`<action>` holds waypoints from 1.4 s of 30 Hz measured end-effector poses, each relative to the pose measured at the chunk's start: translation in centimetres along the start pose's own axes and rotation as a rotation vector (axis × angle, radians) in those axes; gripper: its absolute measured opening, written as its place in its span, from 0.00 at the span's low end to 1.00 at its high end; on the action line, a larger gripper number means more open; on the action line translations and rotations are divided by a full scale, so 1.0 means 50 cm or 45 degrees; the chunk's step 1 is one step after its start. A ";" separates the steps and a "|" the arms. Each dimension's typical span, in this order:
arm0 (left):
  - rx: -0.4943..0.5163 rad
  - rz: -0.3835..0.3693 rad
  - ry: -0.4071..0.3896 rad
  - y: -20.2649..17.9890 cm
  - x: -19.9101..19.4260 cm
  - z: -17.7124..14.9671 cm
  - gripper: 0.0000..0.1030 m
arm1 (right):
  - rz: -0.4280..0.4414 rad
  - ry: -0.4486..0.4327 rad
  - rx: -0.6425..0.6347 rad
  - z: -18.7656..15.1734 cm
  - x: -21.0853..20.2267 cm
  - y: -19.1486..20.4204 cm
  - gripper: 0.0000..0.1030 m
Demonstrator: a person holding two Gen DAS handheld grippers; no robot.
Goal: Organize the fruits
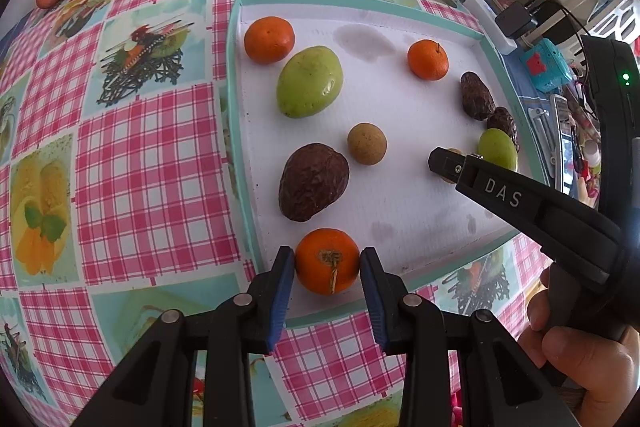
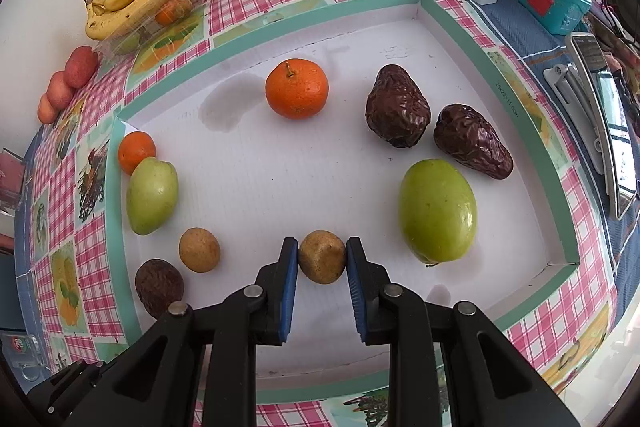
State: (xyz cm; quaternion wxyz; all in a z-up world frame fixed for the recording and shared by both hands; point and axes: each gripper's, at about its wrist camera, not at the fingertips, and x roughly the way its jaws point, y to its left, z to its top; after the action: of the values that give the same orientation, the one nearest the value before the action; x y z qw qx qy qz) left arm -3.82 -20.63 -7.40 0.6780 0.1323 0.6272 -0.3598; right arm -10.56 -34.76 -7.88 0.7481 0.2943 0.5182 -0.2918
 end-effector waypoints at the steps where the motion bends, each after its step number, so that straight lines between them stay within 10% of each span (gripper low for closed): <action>1: -0.004 -0.004 -0.002 0.001 -0.002 -0.001 0.37 | 0.000 -0.001 0.001 0.000 0.000 -0.001 0.25; 10: 0.000 -0.034 -0.081 0.022 -0.055 -0.026 0.48 | -0.006 -0.020 0.005 -0.007 -0.009 -0.003 0.43; 12: 0.001 -0.017 -0.110 0.034 -0.069 -0.032 0.59 | -0.015 -0.033 -0.006 -0.011 -0.015 0.000 0.65; 20: -0.161 0.393 -0.225 0.158 -0.108 -0.032 0.78 | -0.030 -0.073 -0.078 -0.041 -0.038 0.025 0.70; 23: -0.217 0.521 -0.262 0.203 -0.121 -0.038 0.97 | -0.017 -0.097 -0.123 -0.058 -0.053 0.045 0.92; 42: -0.255 0.669 -0.475 0.233 -0.244 -0.115 1.00 | 0.007 -0.249 -0.308 -0.131 -0.142 0.127 0.93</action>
State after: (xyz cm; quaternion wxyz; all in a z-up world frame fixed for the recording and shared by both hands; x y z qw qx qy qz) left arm -0.01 -4.86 -0.07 0.8603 0.1540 0.4690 -0.1275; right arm -11.90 -24.80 -2.16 0.8258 0.1739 0.4734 -0.2524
